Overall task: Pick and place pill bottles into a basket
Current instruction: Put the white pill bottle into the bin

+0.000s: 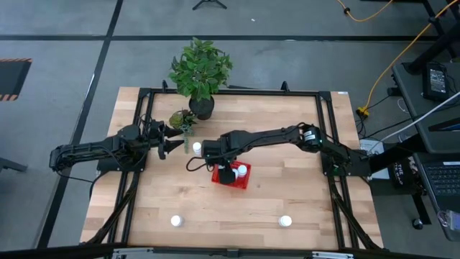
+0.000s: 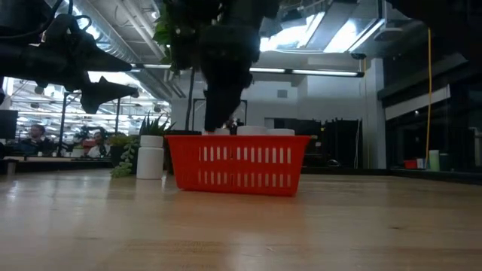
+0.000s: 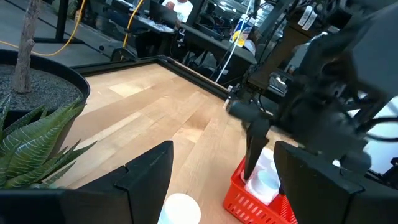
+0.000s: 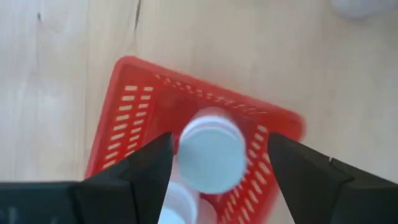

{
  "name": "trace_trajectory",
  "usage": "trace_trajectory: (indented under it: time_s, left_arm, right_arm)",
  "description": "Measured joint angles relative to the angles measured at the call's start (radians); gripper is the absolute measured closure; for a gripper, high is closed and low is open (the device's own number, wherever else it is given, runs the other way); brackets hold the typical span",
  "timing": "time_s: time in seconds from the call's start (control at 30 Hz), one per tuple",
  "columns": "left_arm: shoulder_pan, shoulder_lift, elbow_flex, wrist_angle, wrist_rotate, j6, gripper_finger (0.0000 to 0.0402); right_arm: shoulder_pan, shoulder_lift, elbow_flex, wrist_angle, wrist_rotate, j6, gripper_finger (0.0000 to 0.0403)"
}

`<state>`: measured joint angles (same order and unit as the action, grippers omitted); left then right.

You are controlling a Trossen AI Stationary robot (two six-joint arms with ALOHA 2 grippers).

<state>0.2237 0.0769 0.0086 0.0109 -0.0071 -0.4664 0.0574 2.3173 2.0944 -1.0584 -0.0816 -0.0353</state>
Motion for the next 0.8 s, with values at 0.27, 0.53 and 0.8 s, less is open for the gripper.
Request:
trace_trajectory:
  time_s: [0.27, 0.53, 0.8]
  left_arm:
    - [0.000, 0.000, 0.000, 0.000, 0.001, 0.000, 0.0130]
    - [0.000, 0.001, 0.000, 0.000, 0.006, 0.034, 0.0130]
    - [0.000, 0.018, 0.000, 0.000, 0.006, 0.058, 0.0130]
  right_arm:
    - [-0.011, -0.005, 0.243, -0.190, 0.060, -0.005, 0.0142]
    - [0.072, -0.269, 0.149, -0.391, 0.065, 0.095, 0.0141]
    - [0.374, -0.635, -0.152, -0.168, 0.021, 0.312, 0.0141]
